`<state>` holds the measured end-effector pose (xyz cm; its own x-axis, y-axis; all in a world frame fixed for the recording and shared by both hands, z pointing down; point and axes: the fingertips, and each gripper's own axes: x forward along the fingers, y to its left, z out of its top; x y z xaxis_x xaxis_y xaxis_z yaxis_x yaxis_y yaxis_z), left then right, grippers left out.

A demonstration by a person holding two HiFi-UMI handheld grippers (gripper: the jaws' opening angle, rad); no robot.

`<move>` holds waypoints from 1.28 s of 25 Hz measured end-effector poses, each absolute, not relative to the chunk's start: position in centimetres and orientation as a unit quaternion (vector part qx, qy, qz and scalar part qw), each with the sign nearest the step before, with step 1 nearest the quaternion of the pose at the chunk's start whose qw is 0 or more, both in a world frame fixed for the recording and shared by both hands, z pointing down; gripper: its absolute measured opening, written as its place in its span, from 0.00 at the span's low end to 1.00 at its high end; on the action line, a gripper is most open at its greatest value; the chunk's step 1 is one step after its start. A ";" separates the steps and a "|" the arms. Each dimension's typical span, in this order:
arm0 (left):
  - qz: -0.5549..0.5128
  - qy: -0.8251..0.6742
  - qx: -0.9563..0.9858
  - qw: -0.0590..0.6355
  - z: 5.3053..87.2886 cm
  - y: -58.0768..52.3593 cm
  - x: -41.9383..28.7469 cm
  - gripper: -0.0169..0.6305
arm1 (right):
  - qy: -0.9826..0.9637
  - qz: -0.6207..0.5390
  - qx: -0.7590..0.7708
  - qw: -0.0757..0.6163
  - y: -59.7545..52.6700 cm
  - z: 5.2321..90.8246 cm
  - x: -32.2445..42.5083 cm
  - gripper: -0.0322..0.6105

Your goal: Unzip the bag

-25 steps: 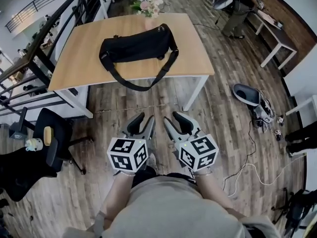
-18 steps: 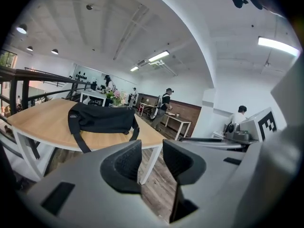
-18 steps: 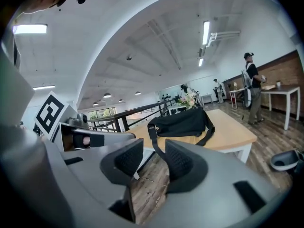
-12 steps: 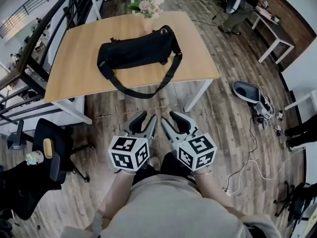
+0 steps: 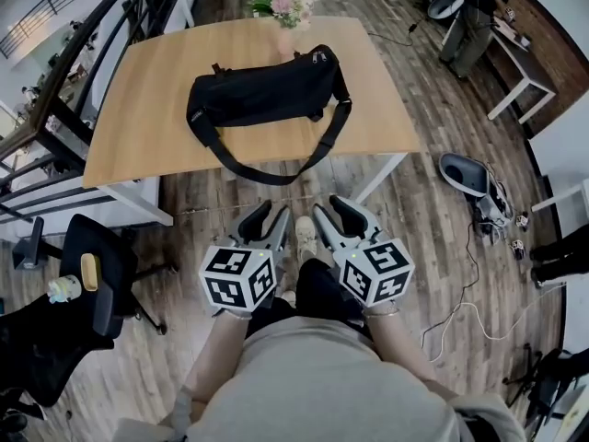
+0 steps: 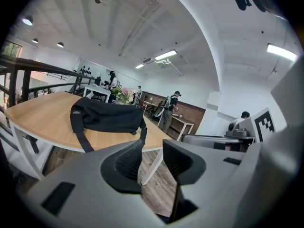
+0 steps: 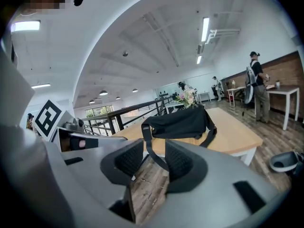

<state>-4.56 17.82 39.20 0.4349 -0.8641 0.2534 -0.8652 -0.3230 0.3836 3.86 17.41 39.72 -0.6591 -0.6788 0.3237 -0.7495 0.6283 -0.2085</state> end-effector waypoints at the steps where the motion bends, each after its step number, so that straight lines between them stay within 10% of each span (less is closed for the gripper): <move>1: 0.001 -0.533 0.812 0.235 39.2 17.2 -4.8 0.23 | -0.897 0.164 0.397 0.106 16.7 39.8 3.7 0.26; 32: -0.013 -0.564 0.800 0.205 36.5 -10.1 -3.0 0.23 | -0.911 0.170 0.370 0.059 -13.2 37.8 5.4 0.26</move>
